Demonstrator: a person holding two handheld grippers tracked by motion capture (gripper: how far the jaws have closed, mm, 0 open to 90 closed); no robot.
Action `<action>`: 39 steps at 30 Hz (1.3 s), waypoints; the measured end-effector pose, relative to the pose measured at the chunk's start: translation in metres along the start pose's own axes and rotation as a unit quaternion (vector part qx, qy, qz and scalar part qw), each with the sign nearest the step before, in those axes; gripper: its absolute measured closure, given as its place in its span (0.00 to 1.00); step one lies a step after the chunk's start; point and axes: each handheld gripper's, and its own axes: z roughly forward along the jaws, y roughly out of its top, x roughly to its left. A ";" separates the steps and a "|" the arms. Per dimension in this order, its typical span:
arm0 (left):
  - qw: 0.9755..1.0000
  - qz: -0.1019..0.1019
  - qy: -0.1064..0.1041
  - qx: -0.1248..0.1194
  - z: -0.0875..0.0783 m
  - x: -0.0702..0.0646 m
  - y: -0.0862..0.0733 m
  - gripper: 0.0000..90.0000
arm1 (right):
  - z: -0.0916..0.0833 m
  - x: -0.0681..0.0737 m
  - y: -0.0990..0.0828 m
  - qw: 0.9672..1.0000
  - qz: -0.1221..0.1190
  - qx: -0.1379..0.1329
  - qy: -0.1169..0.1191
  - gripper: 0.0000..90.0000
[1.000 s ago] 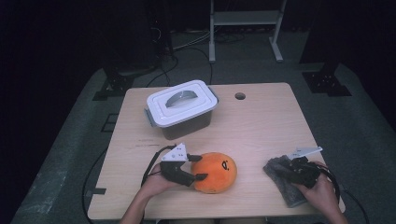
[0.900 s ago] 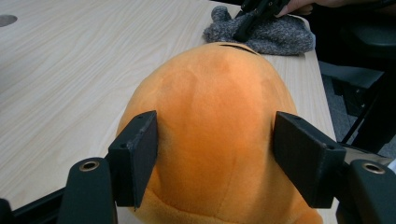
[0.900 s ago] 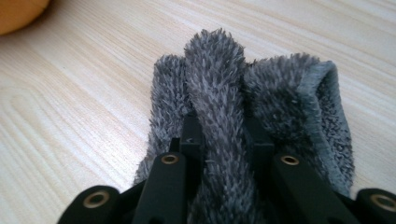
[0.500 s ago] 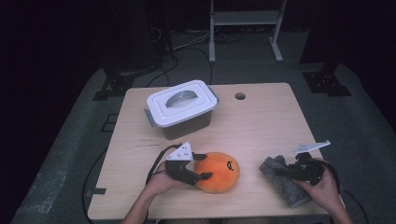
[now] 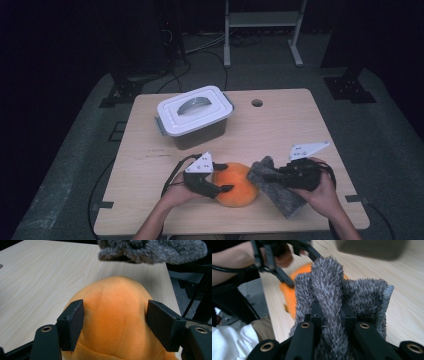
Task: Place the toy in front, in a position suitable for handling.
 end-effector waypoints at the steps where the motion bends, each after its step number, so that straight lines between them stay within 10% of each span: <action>1: 1.000 0.002 0.000 0.000 0.001 -0.001 0.000 0.34 | 0.005 0.002 0.004 1.000 -0.006 0.001 0.005 0.85; 11: 1.000 0.002 0.004 0.006 -0.001 0.000 -0.005 0.34 | 0.043 0.006 0.012 0.999 -0.029 0.022 0.017 0.85; 27: 0.999 -0.047 -0.003 0.004 -0.014 0.014 -0.024 0.32 | 0.031 -0.015 -0.025 0.999 0.021 0.041 0.001 0.85; 39: 1.000 0.014 0.002 0.009 -0.007 -0.003 -0.013 0.33 | 0.042 0.004 0.025 0.999 -0.030 0.020 0.009 0.85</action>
